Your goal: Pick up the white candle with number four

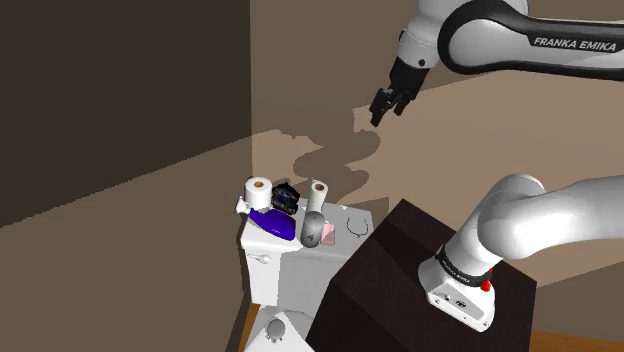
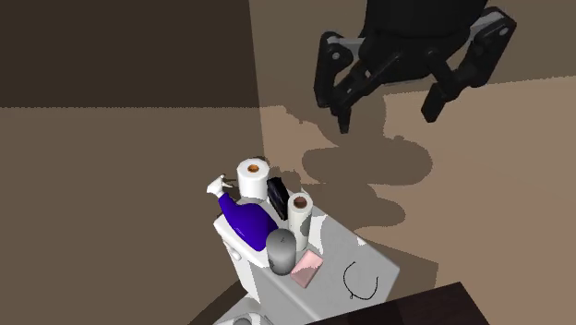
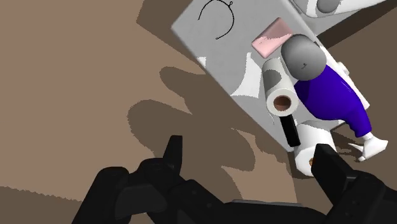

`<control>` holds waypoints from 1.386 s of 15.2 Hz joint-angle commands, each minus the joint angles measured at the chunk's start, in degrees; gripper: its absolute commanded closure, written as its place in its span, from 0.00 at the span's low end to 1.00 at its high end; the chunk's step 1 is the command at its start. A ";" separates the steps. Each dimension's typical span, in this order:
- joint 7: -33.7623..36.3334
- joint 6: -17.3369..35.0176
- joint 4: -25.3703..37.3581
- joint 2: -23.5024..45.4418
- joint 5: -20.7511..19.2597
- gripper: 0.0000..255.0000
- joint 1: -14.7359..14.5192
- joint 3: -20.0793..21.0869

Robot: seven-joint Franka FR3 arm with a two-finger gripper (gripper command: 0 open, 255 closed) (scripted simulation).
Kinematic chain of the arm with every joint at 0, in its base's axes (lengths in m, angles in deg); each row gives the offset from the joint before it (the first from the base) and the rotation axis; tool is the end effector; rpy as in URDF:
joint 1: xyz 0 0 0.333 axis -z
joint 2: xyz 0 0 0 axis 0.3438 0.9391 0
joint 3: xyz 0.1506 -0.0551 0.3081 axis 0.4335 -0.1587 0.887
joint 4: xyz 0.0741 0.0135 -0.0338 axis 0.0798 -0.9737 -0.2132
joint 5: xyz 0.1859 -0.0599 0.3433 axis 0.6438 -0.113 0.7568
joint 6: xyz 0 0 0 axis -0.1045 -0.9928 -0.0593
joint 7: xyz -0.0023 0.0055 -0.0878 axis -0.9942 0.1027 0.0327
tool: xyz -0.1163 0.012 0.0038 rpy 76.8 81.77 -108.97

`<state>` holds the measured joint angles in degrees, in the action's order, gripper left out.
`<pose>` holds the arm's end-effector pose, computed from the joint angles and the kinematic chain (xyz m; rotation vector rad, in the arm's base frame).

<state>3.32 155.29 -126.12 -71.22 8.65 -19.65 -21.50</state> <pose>0.3144 0.0305 0.5715 2.9838 -0.2515 0.2222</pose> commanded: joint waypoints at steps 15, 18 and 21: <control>31.48 29.14 -16.10 16.58 3.94 0.00 3.57 15.98; 38.93 35.14 -16.23 23.35 2.13 0.00 5.83 19.84; 48.09 40.74 -15.32 31.19 -2.44 0.00 9.16 23.95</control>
<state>47.53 194.41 -142.34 -43.00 7.92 -11.57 0.74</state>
